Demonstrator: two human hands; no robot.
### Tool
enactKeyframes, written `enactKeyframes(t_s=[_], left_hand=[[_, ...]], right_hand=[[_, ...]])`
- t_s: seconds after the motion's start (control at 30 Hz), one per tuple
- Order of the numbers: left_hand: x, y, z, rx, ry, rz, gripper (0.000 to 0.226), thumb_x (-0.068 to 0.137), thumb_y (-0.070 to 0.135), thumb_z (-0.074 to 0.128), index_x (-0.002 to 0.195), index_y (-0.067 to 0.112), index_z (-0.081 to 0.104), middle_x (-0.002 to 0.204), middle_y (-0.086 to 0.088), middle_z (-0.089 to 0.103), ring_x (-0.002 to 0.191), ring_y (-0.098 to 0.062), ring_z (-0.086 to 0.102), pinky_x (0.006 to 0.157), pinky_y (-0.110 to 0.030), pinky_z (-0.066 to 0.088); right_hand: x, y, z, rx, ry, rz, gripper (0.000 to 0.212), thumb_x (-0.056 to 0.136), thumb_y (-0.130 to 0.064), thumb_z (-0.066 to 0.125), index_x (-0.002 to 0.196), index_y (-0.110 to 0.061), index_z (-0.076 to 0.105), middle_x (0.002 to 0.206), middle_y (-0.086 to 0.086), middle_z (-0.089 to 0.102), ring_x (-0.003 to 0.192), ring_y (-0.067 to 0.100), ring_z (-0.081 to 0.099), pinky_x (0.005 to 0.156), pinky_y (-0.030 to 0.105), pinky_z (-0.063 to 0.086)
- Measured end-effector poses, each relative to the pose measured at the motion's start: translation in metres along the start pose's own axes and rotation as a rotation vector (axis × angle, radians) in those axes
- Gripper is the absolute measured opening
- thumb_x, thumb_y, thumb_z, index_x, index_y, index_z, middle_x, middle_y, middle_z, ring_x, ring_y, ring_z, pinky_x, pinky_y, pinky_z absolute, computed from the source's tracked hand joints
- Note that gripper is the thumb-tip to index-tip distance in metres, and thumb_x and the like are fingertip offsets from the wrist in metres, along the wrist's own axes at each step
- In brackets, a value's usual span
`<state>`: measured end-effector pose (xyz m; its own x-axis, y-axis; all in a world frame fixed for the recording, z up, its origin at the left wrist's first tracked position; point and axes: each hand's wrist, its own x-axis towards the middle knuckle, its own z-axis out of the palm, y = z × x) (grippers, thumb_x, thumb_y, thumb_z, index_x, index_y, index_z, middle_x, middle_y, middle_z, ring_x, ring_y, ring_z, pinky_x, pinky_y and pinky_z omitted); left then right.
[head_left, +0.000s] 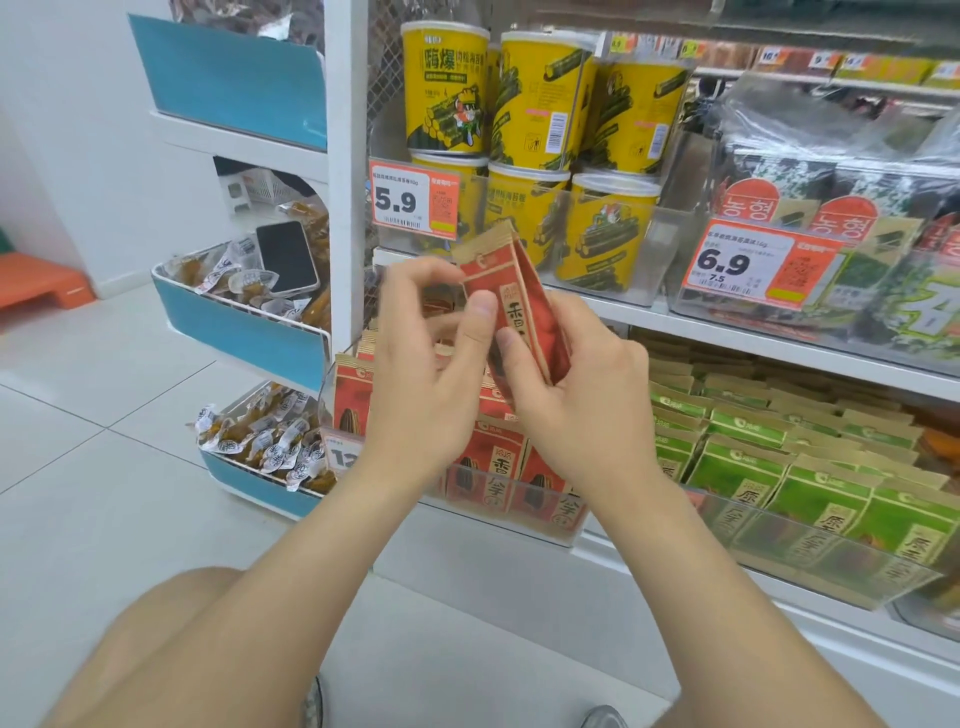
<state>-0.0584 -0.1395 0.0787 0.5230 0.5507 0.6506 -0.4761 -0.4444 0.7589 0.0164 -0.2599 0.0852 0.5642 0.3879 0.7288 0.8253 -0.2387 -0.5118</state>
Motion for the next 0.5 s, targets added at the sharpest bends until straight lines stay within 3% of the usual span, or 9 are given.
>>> enactKeyframes(t_s=[0.07,0.13,0.23,0.33,0.4,0.5], left_hand=[[-0.003,0.0,0.003,0.005,-0.071,-0.105,0.022,0.109,0.039,0.06,0.121,0.022,0.056,0.126,-0.011,0.062,0.103,-0.019,0.073,0.081,-0.042,0.064],[-0.004,0.0,0.006,-0.001,-0.103,-0.192,0.021,0.111,0.037,0.058,0.117,0.017,0.057,0.112,-0.006,0.068,0.089,-0.014,0.07,0.07,-0.038,0.06],[0.0,-0.002,0.006,-0.025,-0.097,-0.303,0.017,0.114,0.029,0.053,0.113,0.012,0.055,0.102,-0.001,0.064,0.088,-0.012,0.062,0.08,-0.037,0.055],[0.002,-0.001,0.006,-0.105,-0.129,-0.385,0.014,0.108,0.034,0.057,0.106,0.02,0.06,0.103,-0.005,0.064,0.092,-0.018,0.062,0.086,-0.044,0.052],[-0.002,0.001,0.009,-0.129,-0.173,-0.402,0.013,0.108,0.033,0.059,0.102,0.022,0.061,0.102,-0.004,0.065,0.092,-0.017,0.063,0.087,-0.043,0.051],[-0.006,0.003,0.013,-0.142,-0.208,-0.395,0.013,0.102,0.038,0.06,0.099,0.026,0.063,0.103,0.0,0.066,0.095,-0.019,0.062,0.091,-0.047,0.051]], right_hand=[[0.0,0.0,-0.003,-0.006,-0.065,0.014,0.021,0.104,-0.042,0.063,0.12,-0.029,0.07,0.07,-0.005,0.066,0.06,0.018,0.06,0.065,0.042,0.052],[-0.002,-0.002,-0.006,0.033,-0.2,0.013,0.025,0.107,-0.039,0.056,0.128,-0.033,0.07,0.072,-0.005,0.069,0.061,0.016,0.062,0.067,0.04,0.053],[-0.004,-0.003,-0.007,0.069,-0.307,0.038,0.029,0.112,-0.037,0.047,0.126,-0.034,0.072,0.077,-0.009,0.071,0.068,0.014,0.063,0.074,0.038,0.051],[-0.003,-0.001,-0.004,0.101,-0.21,0.156,0.032,0.113,-0.042,0.047,0.101,-0.028,0.074,0.074,-0.013,0.068,0.073,0.009,0.062,0.071,0.035,0.046],[0.001,0.003,-0.002,0.24,-0.13,0.299,0.028,0.11,-0.046,0.054,0.099,-0.028,0.074,0.083,-0.012,0.074,0.082,0.006,0.07,0.077,0.036,0.055],[0.006,0.007,0.0,0.414,-0.088,0.421,0.025,0.099,-0.051,0.063,0.1,-0.03,0.076,0.094,-0.008,0.08,0.092,0.015,0.077,0.087,0.053,0.063]])
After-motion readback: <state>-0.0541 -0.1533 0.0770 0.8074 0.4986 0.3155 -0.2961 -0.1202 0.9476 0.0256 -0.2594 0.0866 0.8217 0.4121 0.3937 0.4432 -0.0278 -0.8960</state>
